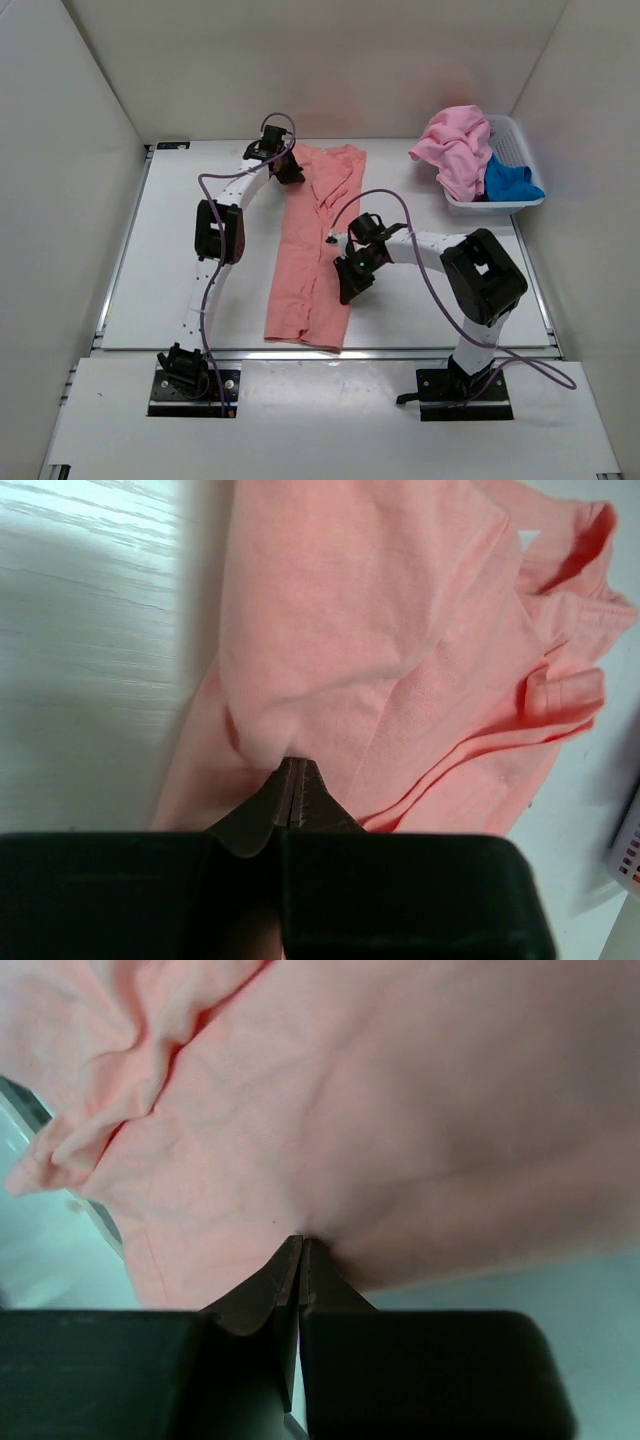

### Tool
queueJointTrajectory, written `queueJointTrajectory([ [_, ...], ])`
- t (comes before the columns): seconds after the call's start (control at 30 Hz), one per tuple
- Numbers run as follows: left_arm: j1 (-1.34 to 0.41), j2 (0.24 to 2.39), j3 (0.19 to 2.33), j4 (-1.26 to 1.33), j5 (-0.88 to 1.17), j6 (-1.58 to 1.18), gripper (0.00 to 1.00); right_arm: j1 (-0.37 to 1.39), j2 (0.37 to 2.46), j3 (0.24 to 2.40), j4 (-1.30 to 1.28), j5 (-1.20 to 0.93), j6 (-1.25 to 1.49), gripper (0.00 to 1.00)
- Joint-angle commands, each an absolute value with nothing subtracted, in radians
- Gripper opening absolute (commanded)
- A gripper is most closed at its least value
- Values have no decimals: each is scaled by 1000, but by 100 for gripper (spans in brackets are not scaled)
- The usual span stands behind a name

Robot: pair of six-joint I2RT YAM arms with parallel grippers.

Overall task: Fold and stack the t-shirts
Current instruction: Rotate the tshirt 90 degrees

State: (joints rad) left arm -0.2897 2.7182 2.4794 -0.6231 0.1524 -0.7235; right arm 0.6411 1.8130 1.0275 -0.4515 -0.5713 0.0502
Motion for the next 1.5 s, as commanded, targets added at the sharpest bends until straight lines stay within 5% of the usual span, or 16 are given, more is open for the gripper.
queueJointTrajectory([
  [0.0, -279, 2625, 2454, -672, 126, -710, 2, 597, 1825, 992, -655, -448, -155, 0],
  [0.3, -261, 2638, 2474, -640, 121, -770, 3, 557, 1830, 997, -701, -401, -227, 0],
  [0.53, -248, 2663, 2599, -543, 282, -781, 13, 516, 1786, 1136, -686, -445, -155, 2],
  [0.6, -255, 2623, 2592, -490, 307, -776, 16, 522, 1731, 1187, -664, -451, -112, 11],
  [0.7, -258, 2501, 2539, -479, 345, -761, 18, 515, 1645, 1246, -640, -440, -40, 42],
  [0.83, -276, 2280, 2224, -486, 425, -703, 22, 508, 1530, 1240, -650, -371, -8, 62],
  [1.0, -288, 1719, 1330, -220, 344, -722, 23, 413, 1416, 1083, -701, -406, 112, 64],
  [1.07, -266, 1592, 1152, -212, 353, -729, 26, 407, 1364, 987, -706, -399, 149, 64],
  [1.33, -377, 1234, 767, -351, 365, -715, 37, 454, 1250, 736, -683, -498, 294, 67],
  [1.47, -432, 1137, 623, -389, 385, -762, 38, 517, 1232, 649, -606, -525, 392, 58],
])
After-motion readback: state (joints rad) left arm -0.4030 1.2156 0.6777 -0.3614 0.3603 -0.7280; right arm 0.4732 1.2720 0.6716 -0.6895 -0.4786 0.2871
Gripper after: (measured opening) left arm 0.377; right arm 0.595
